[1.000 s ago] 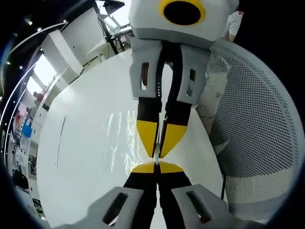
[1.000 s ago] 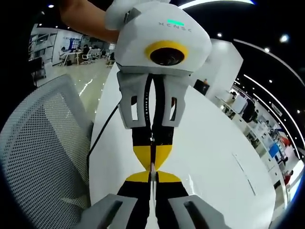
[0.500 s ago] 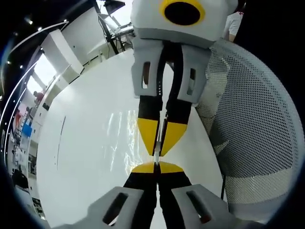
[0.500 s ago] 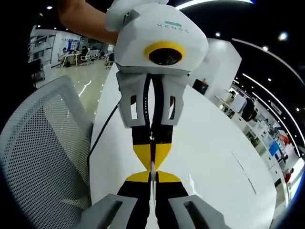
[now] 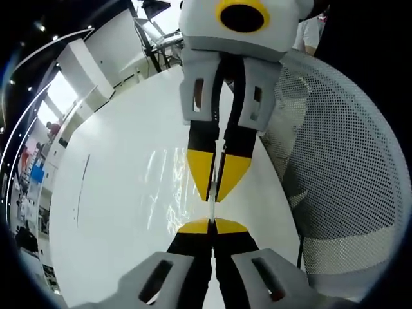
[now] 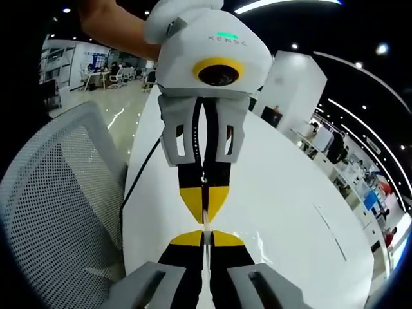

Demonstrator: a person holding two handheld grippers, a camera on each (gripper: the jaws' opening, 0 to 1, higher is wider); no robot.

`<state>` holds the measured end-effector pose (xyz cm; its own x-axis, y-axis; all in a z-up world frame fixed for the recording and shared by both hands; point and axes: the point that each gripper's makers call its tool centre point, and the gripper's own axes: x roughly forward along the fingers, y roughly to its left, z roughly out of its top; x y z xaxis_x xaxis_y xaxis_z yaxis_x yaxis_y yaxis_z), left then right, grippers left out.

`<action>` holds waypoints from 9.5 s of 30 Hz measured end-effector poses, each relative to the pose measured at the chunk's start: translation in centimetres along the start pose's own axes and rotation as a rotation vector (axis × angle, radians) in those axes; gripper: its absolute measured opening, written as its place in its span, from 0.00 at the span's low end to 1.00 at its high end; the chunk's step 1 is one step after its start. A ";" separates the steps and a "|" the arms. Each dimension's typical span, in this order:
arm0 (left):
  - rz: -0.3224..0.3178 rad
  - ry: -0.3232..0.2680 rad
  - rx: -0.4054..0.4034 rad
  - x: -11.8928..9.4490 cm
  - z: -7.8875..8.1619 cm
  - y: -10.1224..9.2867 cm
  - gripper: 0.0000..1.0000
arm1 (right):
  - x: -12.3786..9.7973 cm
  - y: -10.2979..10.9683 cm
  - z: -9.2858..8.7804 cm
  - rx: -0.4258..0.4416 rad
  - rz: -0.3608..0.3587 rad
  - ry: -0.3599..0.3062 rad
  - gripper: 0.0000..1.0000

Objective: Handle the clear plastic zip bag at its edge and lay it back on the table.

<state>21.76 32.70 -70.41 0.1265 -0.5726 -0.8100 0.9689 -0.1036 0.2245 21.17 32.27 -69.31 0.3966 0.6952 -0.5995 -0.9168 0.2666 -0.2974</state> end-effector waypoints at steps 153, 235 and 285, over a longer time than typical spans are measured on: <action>0.028 0.011 0.012 -1.3 -0.6 0.1 0.00 | -2.5 -0.5 -1.5 0.054 -0.059 0.007 0.00; 0.047 -0.005 -0.028 -1.7 -0.9 0.6 0.00 | -3.2 -0.9 -2.3 0.081 -0.073 0.007 0.00; 0.048 0.009 -0.038 -2.1 -1.4 0.7 0.00 | -4.0 -1.1 -3.3 0.109 -0.089 0.015 0.00</action>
<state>22.48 34.92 -69.30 0.1745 -0.5687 -0.8038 0.9692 -0.0450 0.2422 20.76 26.95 -69.02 0.4763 0.6557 -0.5859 -0.8774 0.3978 -0.2680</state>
